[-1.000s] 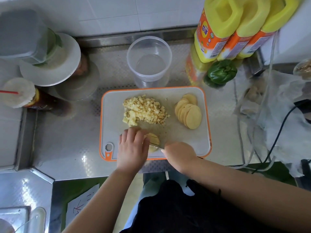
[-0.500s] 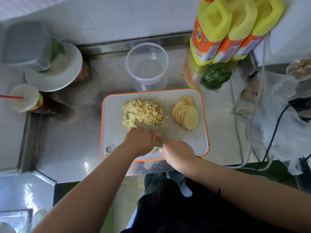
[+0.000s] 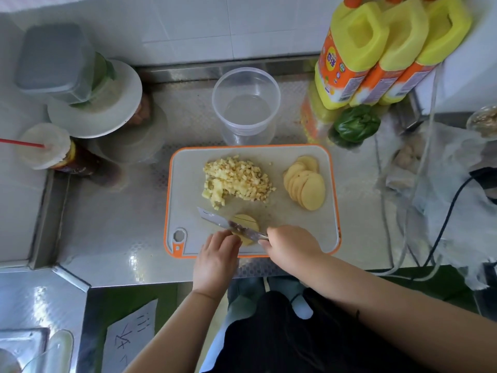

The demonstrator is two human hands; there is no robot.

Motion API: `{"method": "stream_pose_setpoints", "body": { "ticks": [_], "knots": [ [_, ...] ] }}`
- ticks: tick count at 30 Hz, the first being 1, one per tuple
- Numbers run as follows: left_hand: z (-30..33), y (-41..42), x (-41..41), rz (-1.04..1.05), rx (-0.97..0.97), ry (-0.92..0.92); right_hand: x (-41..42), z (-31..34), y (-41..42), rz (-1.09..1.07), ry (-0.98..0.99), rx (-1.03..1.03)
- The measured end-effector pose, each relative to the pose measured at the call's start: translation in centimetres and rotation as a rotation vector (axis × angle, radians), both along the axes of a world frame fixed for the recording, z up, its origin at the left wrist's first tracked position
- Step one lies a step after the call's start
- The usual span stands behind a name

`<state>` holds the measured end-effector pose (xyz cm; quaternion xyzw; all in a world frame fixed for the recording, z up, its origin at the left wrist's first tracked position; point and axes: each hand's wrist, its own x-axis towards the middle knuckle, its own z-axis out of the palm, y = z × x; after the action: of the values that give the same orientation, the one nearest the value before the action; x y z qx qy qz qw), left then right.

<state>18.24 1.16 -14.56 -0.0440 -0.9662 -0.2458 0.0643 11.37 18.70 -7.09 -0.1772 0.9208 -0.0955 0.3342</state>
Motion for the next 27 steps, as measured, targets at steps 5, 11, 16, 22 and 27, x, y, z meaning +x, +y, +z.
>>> {"method": "stream_pose_setpoints", "body": {
  "ticks": [5,11,16,22,27],
  "knots": [
    [-0.8,0.0,0.1,0.004,-0.014,-0.080,0.4,-0.3,-0.1,0.041,0.022,0.001],
    [-1.0,-0.2,0.0,0.001,0.038,-0.032,0.3,-1.1,-0.3,0.075,0.009,0.067],
    [-1.2,-0.2,0.0,0.006,0.060,0.001,0.1,-1.5,-0.3,0.060,-0.019,0.061],
    [-1.8,0.0,0.3,0.008,0.061,0.017,0.3,-2.4,-1.0,0.057,-0.041,0.087],
    [-2.2,-0.4,0.3,-0.004,0.015,0.018,0.6,-2.6,-1.0,0.044,-0.029,0.082]
  ]
}}
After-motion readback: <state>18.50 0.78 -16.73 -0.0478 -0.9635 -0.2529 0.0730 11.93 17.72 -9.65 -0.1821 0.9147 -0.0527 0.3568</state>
